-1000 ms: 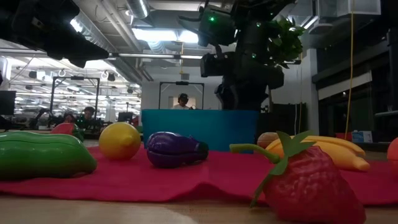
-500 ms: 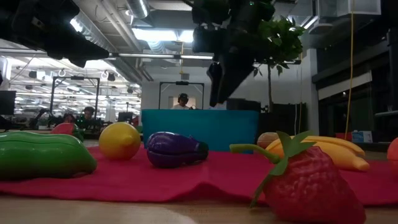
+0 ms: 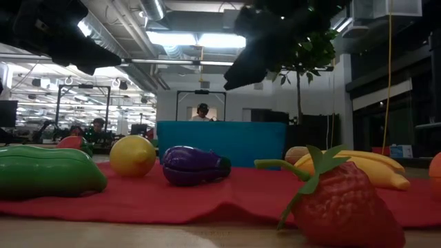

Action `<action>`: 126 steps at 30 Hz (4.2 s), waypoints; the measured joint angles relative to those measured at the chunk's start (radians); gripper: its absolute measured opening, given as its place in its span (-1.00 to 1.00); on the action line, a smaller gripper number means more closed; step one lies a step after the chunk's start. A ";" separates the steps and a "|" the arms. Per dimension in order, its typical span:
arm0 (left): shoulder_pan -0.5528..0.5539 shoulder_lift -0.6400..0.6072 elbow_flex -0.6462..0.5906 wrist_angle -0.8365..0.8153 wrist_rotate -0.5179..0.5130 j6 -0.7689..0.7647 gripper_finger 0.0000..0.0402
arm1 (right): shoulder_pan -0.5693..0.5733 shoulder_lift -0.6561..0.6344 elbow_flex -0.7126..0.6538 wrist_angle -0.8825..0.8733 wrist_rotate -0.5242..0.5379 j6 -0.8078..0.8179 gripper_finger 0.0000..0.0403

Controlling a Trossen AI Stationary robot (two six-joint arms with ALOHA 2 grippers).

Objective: Pick and placing Produce into tupperware
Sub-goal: Put the red cherry into the blue bin

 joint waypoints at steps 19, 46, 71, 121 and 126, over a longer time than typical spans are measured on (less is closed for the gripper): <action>0.001 0.000 0.000 0.021 -0.005 0.001 -0.61 | 0.040 -0.435 -0.606 0.532 0.001 0.056 0.40; 0.035 0.001 0.000 0.020 -0.016 0.000 0.07 | 0.025 -0.501 -0.779 0.742 0.013 0.104 0.40; 0.219 0.249 0.058 0.053 -0.158 -0.087 0.03 | 0.025 -0.501 -0.778 0.718 0.290 0.182 0.40; 0.753 0.980 0.461 -0.088 0.499 0.237 0.03 | -0.032 -0.501 -0.778 0.661 0.252 0.178 0.40; 0.769 1.048 0.517 -0.089 0.500 0.239 0.03 | -0.033 -0.501 -0.778 0.662 0.252 0.178 0.40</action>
